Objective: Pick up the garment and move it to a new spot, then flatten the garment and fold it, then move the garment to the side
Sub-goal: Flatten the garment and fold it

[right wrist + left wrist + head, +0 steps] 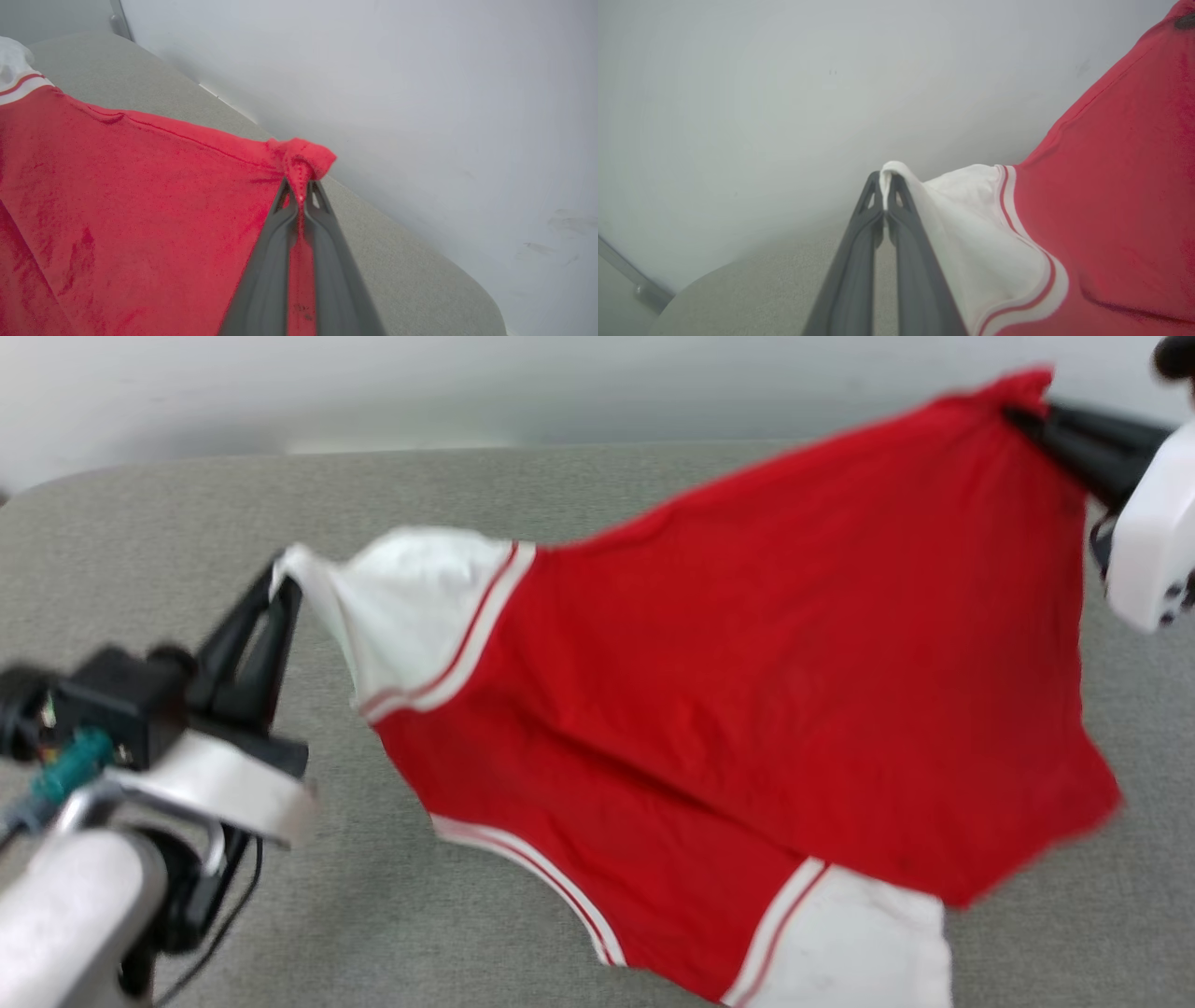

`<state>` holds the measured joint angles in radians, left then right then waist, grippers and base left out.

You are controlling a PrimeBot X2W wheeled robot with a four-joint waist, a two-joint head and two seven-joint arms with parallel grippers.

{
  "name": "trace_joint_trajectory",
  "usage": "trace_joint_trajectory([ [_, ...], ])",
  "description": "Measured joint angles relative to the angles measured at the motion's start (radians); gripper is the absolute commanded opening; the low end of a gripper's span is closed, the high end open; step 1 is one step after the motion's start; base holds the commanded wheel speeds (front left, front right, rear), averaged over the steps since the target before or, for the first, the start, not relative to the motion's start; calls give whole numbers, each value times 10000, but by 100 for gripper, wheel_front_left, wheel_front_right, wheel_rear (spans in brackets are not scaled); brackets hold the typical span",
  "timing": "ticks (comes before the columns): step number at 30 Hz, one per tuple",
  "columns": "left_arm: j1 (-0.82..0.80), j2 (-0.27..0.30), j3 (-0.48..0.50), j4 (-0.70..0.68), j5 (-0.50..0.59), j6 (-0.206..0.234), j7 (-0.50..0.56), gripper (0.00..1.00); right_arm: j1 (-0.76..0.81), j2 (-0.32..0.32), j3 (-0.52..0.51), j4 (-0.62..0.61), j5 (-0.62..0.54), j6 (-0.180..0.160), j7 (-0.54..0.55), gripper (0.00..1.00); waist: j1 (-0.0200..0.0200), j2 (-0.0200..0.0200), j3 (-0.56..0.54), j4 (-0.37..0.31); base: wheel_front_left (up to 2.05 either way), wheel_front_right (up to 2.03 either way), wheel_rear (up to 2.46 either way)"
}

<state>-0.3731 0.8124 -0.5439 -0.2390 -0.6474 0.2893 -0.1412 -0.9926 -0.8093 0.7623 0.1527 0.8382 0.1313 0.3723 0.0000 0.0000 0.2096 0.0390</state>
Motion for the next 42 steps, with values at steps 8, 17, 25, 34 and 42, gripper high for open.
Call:
trace_joint_trajectory([
  [8, -3521, -198, 42, 569, 495, -1133, 1035, 0, -876, 1026, -1346, 472, -1160, 0, -604, 0, 1, 0, 459, -430, 0, 0, 0],
  [17, -7688, -903, 36, 2115, 771, -2479, 1824, 0, -2906, 2174, -2504, 1127, -2568, -2, -447, 0, 1, 0, 1597, -656, 0, 0, 0],
  [25, -11253, -1879, -21, 4274, 1177, -3402, 1946, 0, -5518, 2940, -2922, 2491, -3762, -2, -487, 0, 2, 0, 2693, -609, 0, 0, 0],
  [34, -14673, -2890, -42, 6849, 1469, -3871, 1319, 0, -8182, 3405, -2903, 4355, -4711, -2, -1214, 0, 2, 0, 3546, -417, 0, 0, 0],
  [42, -15824, -3473, -575, 8623, 1569, -4107, 441, 0, -8991, 3804, -2406, 5743, -4809, -2, -1923, 0, 2, 0, 4008, -263, 0, 0, 0],
])
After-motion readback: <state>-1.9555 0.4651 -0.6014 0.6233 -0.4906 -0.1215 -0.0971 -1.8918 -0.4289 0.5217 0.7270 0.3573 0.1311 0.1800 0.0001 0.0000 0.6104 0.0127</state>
